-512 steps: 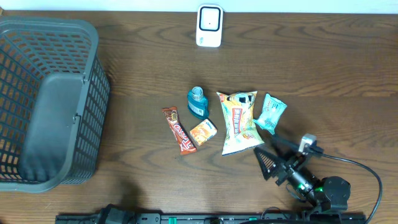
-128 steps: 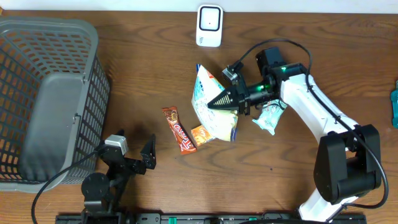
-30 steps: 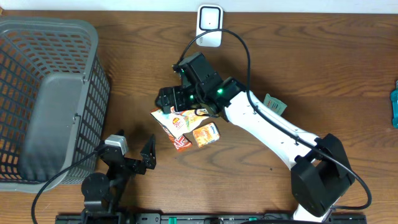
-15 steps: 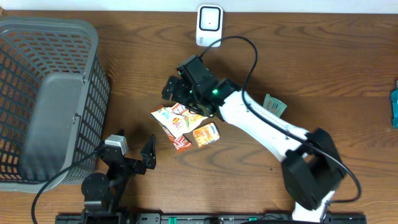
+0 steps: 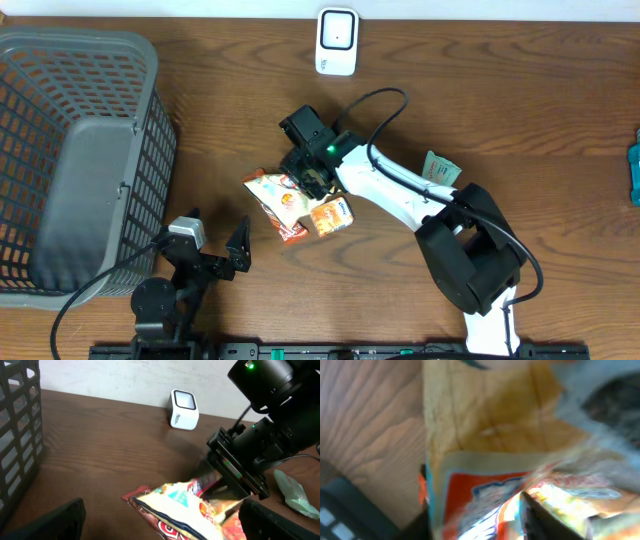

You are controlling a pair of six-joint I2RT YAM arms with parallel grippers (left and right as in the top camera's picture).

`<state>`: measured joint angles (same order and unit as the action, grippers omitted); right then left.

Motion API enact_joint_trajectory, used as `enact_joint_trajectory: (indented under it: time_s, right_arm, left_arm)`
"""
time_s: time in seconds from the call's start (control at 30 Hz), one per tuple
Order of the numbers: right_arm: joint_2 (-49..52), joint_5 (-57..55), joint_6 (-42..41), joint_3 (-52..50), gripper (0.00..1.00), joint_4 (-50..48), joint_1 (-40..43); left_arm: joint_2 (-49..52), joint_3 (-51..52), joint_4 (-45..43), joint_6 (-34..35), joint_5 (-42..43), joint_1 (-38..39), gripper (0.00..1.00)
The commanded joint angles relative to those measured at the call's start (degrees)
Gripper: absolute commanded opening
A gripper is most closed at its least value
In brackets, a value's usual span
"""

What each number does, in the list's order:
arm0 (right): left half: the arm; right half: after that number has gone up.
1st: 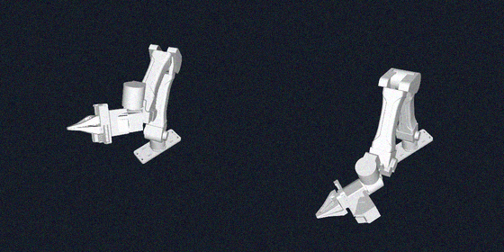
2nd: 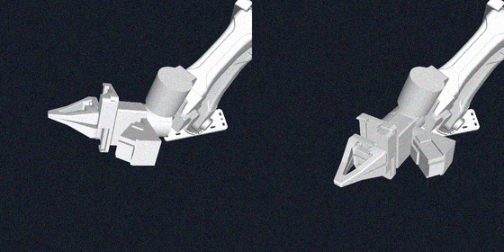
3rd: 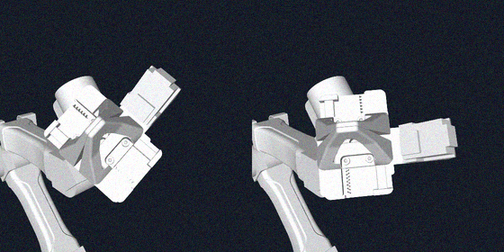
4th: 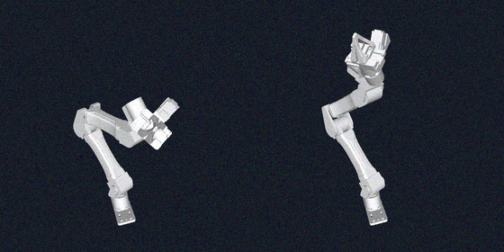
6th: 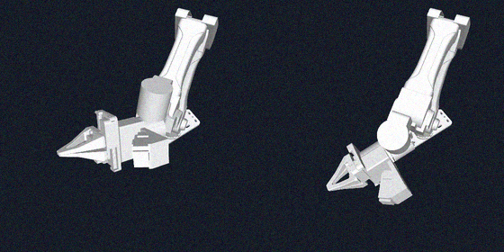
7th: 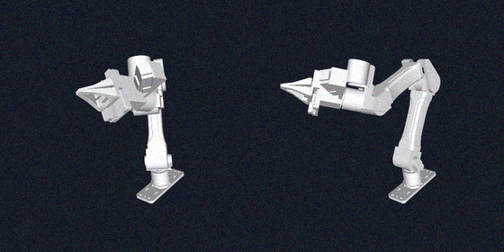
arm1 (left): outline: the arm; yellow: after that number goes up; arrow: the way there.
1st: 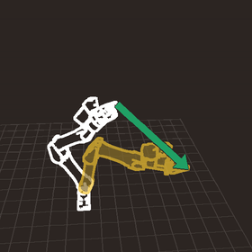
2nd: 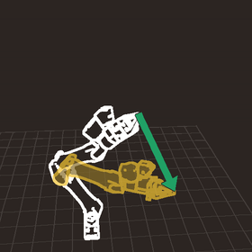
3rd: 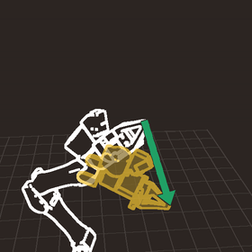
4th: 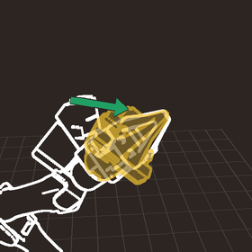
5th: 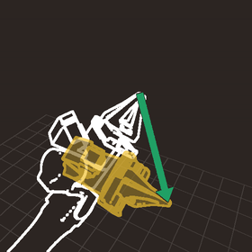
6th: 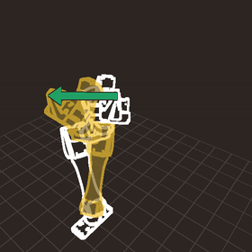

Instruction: Scan the item barcode

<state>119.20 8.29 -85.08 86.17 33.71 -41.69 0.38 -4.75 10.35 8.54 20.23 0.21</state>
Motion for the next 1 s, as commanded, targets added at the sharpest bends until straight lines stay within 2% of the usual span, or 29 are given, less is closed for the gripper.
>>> enact_joint_trajectory:
  time_s: [0.0, 0.1, 0.2, 0.3, 0.4, 0.43, 0.47, 0.53, 0.57, 0.67, 0.83, 0.9, 0.97]
  right_arm:
    - [0.96, -0.11, -1.4, 0.94, 0.01, 2.82, 0.39]
    - [1.25, 2.56, 0.52, 0.92, 0.01, 7.61, 0.74]
    - [1.25, 10.34, 2.01, 0.94, 0.01, 13.11, 2.82]
    - [1.25, 16.39, 7.3, 0.94, 0.01, 15.91, 6.88]
    - [1.25, 16.79, 14.16, 0.94, 0.01, 17.0, 10.82]
    - [1.25, 16.37, 16.94, 0.94, 0.05, 17.07, 11.85]
    - [1.25, 15.61, 19.47, 0.94, 0.16, 17.42, 12.85]
    - [1.25, 13.9, 23.63, 0.94, 0.51, 18.64, 14.62]
    - [1.25, 13.64, 25.75, 0.94, 0.64, 18.84, 15.23]
    - [1.25, 11.3, 29.66, 0.94, 0.68, 19.41, 15.93]
    - [1.25, 7.02, 28.7, 0.94, 0.73, 21.16, 14.88]
    - [1.25, 6.91, 26.34, 0.94, 0.72, 21.14, 14.01]
    - [1.81, 4.28, 22.47, 0.92, 0.67, 21.18, 12.41]
  left_arm:
    - [-0.04, 0.87, 1.57, -0.98, -0.13, -0.13, 0.98]
    - [-0.04, 0.87, 1.57, -0.98, -0.13, -0.13, 0.98]
    - [-0.04, 0.87, 1.57, -0.98, -0.15, -0.13, 0.98]
    - [-0.04, 0.87, 1.57, -0.98, -0.15, -0.13, 0.98]
    - [-0.04, 0.87, 1.57, -0.98, -0.13, -0.13, 0.98]
    - [-0.04, 0.87, 1.57, -0.98, -0.15, -0.13, 0.98]
    - [-0.04, 0.87, 1.57, -0.98, -0.15, -0.13, 0.98]
    - [-0.04, 0.87, 1.57, -0.98, -0.13, -0.13, 0.98]
    - [-0.04, 0.87, 1.57, -0.98, -0.15, -0.13, 0.98]
    - [-0.04, 0.87, 1.57, -0.98, -0.15, -0.13, 0.98]
    - [-0.04, 0.87, 1.57, -0.96, -0.13, -0.13, 0.98]
    - [-0.04, 0.87, 1.57, -0.98, -0.13, -0.13, 0.98]
    - [-0.04, 0.87, 1.57, -0.98, -0.13, -0.13, 0.98]
